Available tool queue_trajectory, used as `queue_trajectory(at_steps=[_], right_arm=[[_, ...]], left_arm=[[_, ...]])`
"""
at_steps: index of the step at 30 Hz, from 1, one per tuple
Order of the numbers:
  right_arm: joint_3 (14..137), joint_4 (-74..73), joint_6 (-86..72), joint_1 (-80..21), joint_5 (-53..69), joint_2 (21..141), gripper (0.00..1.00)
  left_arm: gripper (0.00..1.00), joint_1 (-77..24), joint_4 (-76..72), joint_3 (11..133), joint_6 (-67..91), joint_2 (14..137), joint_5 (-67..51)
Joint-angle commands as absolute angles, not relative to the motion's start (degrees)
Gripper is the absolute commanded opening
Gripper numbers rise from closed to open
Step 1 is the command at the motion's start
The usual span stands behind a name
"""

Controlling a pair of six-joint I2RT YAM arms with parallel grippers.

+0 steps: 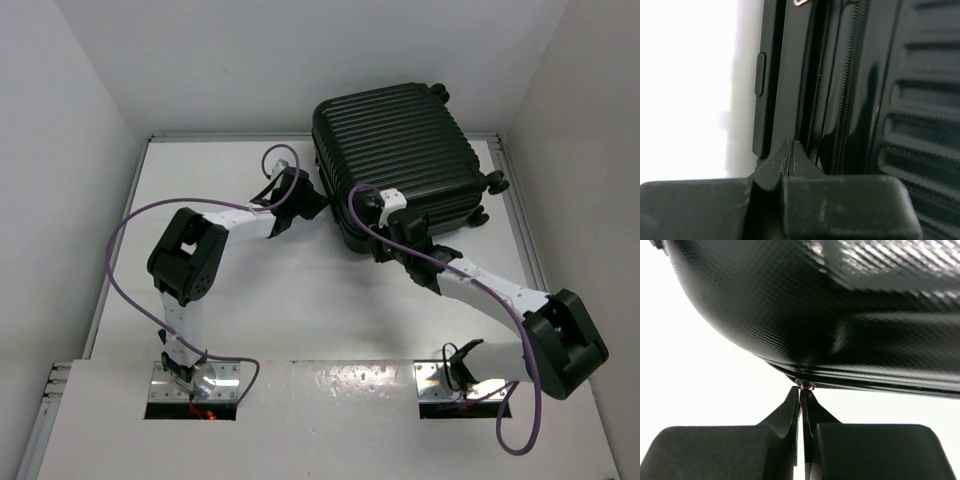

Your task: Pack the luggage

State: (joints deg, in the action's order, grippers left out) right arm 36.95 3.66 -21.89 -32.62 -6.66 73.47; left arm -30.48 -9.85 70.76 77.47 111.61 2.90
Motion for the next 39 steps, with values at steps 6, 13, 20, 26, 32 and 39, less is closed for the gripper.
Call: queue_trajectory(at_steps=[6,13,20,26,32,39], right_arm=[[50.79,7.66,-37.68,-35.59,-5.17,76.1,0.0],[55.63,6.95,-49.83,-37.36,-11.95,79.45,0.0],[62.58,5.02,-47.91,-27.88,-14.5,82.88,0.0],[61.88,1.67,-42.19,-18.29,-12.75,80.51,0.0],[55.56,-3.6,-39.72,-12.75,-7.83,72.96,0.0],[46.59,-4.13,-38.58,-10.28,-5.46,66.54,0.0]], left_arm=[[0.0,-35.86,-15.46,67.86,67.59,111.7,6.33],[0.0,-37.71,-23.02,65.13,74.24,115.93,4.84],[0.0,-44.63,-39.54,57.48,86.93,114.52,0.89],[0.0,-47.55,-29.45,62.75,83.66,112.33,-0.88],[0.64,-41.59,-20.58,64.16,73.68,108.55,-4.21],[0.84,-25.96,-5.63,74.24,57.22,106.08,-7.81]])
